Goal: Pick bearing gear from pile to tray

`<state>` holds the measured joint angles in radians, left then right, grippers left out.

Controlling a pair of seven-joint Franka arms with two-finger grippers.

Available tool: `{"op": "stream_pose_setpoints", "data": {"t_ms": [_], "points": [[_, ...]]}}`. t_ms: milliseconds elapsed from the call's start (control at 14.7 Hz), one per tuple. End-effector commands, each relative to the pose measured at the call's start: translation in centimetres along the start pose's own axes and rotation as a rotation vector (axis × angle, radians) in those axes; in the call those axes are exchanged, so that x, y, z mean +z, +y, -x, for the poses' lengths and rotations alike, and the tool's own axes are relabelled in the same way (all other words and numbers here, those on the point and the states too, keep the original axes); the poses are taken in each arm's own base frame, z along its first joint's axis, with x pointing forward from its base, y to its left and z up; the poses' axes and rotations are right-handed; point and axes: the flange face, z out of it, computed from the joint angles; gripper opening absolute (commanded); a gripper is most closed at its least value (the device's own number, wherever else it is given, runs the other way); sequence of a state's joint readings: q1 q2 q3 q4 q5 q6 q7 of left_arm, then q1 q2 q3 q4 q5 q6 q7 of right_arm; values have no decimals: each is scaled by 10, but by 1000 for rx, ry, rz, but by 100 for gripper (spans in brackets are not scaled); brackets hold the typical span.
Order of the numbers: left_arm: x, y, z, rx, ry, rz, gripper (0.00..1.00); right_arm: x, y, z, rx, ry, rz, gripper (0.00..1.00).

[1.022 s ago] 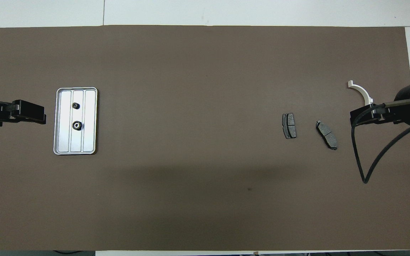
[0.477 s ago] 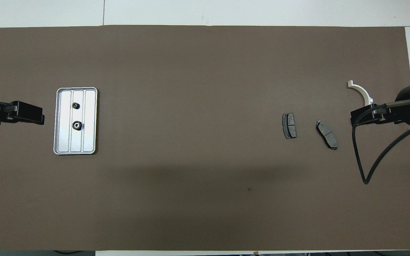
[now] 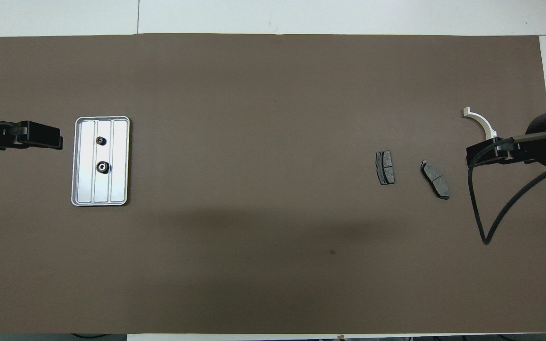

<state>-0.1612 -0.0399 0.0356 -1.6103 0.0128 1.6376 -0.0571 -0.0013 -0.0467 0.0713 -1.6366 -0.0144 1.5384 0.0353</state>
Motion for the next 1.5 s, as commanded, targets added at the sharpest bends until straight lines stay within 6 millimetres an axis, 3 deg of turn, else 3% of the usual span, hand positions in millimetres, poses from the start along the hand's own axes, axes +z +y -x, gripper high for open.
{"op": "stream_pose_setpoints", "data": {"t_ms": [0,681,1431], "points": [[2,-3,1,11,9,1,100,-4,3,3,23,24,-29,100],[16,-3,7,15,29,2,100,-4,4,3,23,23,-29,100],[14,-2,10,16,-3,5,100,-5,3,3,23,26,-29,100]]}}
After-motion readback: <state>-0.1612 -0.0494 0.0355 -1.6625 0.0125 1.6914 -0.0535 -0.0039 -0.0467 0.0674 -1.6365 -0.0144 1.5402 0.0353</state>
